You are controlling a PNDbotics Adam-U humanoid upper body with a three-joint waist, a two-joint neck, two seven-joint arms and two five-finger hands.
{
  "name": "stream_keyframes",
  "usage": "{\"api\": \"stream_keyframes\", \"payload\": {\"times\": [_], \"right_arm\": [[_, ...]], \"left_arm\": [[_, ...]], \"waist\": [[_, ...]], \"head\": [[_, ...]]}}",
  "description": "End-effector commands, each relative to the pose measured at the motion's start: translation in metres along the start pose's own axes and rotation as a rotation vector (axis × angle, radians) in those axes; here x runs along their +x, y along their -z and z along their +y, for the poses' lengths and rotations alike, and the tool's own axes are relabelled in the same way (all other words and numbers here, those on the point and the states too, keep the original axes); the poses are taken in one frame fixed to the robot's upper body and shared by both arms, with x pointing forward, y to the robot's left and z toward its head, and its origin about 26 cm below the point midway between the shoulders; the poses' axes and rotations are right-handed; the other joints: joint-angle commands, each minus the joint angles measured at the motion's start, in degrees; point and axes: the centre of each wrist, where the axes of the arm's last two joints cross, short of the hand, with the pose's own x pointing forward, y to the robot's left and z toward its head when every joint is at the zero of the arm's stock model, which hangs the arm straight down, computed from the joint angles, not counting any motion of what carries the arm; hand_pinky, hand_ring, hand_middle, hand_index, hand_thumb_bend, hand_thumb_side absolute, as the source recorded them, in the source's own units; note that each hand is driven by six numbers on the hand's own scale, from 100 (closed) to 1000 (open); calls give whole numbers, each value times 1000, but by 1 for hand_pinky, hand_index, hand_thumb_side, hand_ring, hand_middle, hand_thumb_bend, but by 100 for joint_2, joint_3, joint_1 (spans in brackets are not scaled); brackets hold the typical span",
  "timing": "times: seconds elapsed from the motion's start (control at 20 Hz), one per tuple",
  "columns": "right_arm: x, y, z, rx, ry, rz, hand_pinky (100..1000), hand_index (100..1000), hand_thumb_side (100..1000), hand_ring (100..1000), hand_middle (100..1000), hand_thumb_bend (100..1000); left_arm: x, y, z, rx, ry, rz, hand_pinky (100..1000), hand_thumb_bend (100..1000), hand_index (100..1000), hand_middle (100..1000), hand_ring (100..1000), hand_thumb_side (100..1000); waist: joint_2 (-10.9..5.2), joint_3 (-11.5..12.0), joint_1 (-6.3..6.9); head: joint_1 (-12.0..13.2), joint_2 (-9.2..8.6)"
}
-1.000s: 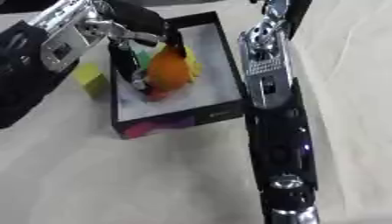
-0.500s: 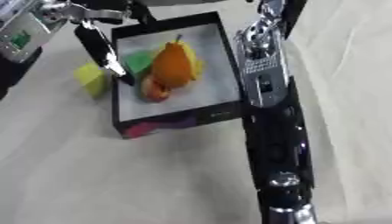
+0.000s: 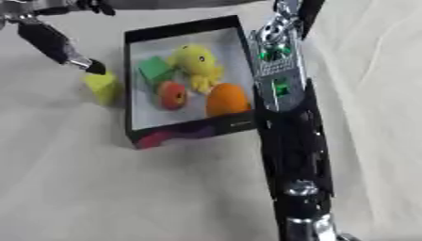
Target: Pick up objects on the table and place them in the box.
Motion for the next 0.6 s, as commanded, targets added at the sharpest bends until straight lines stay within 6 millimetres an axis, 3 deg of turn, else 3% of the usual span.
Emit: {"api": "stream_keyframes", "payload": {"times": [0.05, 0.2, 0.45, 0.6], "right_arm": [[6, 8, -3, -19, 8, -24, 905, 886, 606, 773, 790, 100], [6, 7, -2, -15, 12, -21, 905, 886, 606, 773, 791, 100], [6, 5, -2, -13, 16, -21, 905, 887, 605, 773, 791, 100], [5, 5, -2, -13, 16, -17, 905, 887, 605, 773, 792, 100]], "left_arm": [[-15, -23, 12, -4, -7, 91, 820, 746, 862, 771, 818, 577], [-15, -24, 3, -72, -41, 128, 824, 750, 866, 777, 824, 539], [-25, -16, -11, -201, -118, 205, 826, 833, 852, 766, 824, 601], [-29, -4, -9, -245, -160, 241, 818, 884, 829, 741, 810, 653]], "waist": [[-231, 30, -69], [-232, 42, -74], [-241, 29, -80], [-241, 22, -83]], "head": [[-32, 7], [-24, 7], [19, 7], [63, 7]]}}
